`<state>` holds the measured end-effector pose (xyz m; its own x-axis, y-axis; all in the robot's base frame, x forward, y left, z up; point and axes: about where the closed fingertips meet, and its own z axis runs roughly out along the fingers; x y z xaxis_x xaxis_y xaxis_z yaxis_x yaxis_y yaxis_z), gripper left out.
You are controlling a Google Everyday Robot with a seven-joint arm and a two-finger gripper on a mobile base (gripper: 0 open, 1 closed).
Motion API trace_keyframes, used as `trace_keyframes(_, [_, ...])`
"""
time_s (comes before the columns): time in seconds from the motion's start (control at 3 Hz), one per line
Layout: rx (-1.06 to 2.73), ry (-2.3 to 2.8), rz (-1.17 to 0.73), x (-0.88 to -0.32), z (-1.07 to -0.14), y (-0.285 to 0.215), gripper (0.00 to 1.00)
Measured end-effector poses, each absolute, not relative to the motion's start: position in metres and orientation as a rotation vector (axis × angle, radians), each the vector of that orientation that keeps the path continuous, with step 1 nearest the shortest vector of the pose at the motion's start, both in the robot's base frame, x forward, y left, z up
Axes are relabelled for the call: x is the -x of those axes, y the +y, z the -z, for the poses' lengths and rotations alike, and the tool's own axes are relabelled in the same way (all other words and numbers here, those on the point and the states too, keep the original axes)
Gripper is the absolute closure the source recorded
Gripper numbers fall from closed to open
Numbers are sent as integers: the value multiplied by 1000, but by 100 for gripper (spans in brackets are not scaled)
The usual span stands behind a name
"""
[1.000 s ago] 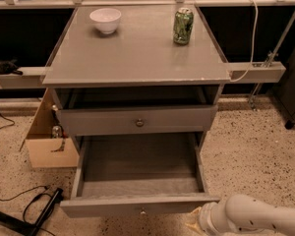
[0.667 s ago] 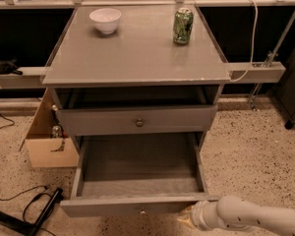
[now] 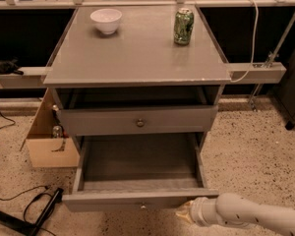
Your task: Close middle drawer
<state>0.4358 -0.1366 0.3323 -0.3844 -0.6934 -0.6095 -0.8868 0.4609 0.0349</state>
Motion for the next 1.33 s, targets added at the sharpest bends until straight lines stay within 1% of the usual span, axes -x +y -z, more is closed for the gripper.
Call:
trace_keyframes(0.67, [1301, 2128, -476, -468, -345, -126, 100])
trace_keyframes(1.0, [1301, 2128, -476, -468, -345, -126, 100])
trace_keyframes(1.33, [1293, 2078, -474, -497, -357, -115, 100])
